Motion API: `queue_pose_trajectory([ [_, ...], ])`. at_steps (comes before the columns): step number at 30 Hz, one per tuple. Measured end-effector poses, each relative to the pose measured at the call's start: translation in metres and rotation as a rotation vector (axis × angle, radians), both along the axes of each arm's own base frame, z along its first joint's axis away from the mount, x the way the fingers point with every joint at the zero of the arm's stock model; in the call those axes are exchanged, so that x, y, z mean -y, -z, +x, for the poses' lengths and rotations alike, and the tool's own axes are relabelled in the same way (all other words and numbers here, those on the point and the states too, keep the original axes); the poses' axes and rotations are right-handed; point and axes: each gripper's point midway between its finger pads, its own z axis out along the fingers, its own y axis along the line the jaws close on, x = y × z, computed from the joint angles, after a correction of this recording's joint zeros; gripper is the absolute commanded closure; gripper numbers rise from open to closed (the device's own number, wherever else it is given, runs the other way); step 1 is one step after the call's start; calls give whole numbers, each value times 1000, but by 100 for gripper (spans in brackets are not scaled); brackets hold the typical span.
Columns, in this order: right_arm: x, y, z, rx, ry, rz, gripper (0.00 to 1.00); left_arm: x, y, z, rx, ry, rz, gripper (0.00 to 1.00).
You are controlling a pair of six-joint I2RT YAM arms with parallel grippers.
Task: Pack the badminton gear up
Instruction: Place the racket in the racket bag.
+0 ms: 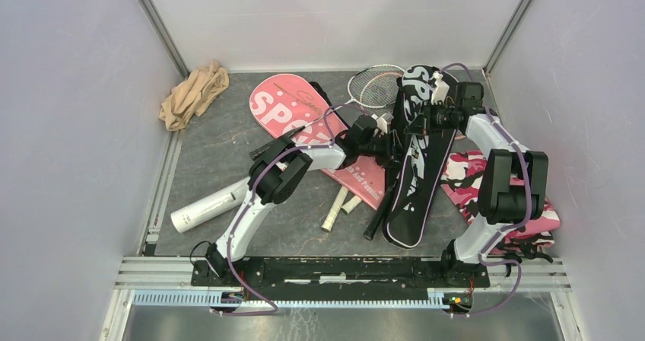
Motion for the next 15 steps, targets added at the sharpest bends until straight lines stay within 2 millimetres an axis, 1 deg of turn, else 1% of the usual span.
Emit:
queue_pose_trajectory([
  [4, 5, -1, 1, 5, -7, 13, 100, -9, -11, -15, 33, 39, 11, 45],
  [8, 10, 0, 3, 5, -12, 31, 100, -22, -19, -30, 58, 78, 28, 41],
  [15, 13, -4, 4, 9, -18, 36, 100, -38, -11, -48, 86, 128, 67, 32],
])
